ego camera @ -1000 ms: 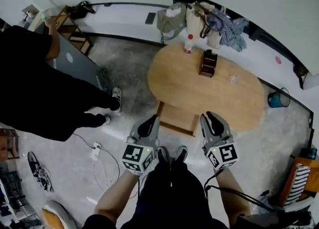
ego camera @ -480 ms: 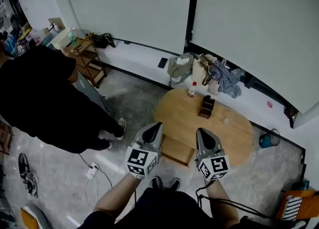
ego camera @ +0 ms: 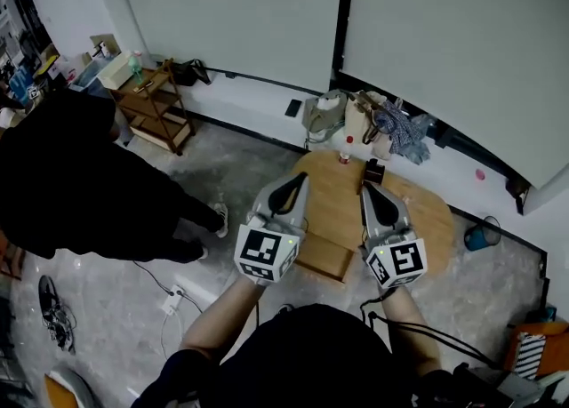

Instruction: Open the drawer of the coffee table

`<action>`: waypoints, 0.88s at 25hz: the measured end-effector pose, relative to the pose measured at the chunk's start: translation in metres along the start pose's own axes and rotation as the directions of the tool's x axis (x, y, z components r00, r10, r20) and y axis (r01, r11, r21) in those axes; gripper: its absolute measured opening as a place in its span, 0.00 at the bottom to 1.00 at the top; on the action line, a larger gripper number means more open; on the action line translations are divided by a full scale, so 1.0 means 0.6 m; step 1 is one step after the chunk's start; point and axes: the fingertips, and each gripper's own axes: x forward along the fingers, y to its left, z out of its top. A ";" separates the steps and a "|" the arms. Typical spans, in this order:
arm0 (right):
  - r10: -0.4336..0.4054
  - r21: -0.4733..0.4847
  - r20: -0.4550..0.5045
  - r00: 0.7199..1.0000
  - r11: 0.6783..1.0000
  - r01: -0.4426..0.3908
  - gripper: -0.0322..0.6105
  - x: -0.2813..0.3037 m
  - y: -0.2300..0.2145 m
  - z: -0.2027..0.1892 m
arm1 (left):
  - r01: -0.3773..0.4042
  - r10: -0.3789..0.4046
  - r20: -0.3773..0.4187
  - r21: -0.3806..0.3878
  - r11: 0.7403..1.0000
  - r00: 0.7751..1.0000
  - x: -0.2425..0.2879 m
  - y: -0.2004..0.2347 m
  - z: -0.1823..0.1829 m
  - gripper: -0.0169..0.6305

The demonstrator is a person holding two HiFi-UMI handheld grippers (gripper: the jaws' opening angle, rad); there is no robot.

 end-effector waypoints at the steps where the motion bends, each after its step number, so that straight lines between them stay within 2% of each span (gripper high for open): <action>1: -0.003 -0.017 0.018 1.000 1.000 0.003 0.05 0.002 0.001 0.014 | 0.009 -0.009 0.016 0.002 1.000 1.000 0.002 -0.002 0.014 0.03; 5: -0.011 -0.079 0.062 0.998 0.997 0.016 0.05 0.000 0.000 0.053 | 0.057 -0.060 0.051 0.053 0.997 0.997 0.016 -0.030 0.048 0.03; 9: -0.034 -0.078 0.046 0.998 0.996 0.037 0.05 -0.011 -0.010 0.047 | 0.099 -0.105 0.047 0.115 0.988 0.993 0.022 -0.063 0.044 0.03; 13: -0.046 -0.083 0.037 0.998 0.995 0.049 0.05 -0.016 0.001 0.043 | 0.126 -0.132 0.048 0.110 0.986 0.990 0.013 -0.066 0.035 0.03; 22: -0.045 -0.089 0.019 0.999 0.995 0.047 0.05 -0.004 0.005 0.037 | 0.122 -0.124 0.010 0.084 0.989 0.992 0.017 -0.044 0.013 0.03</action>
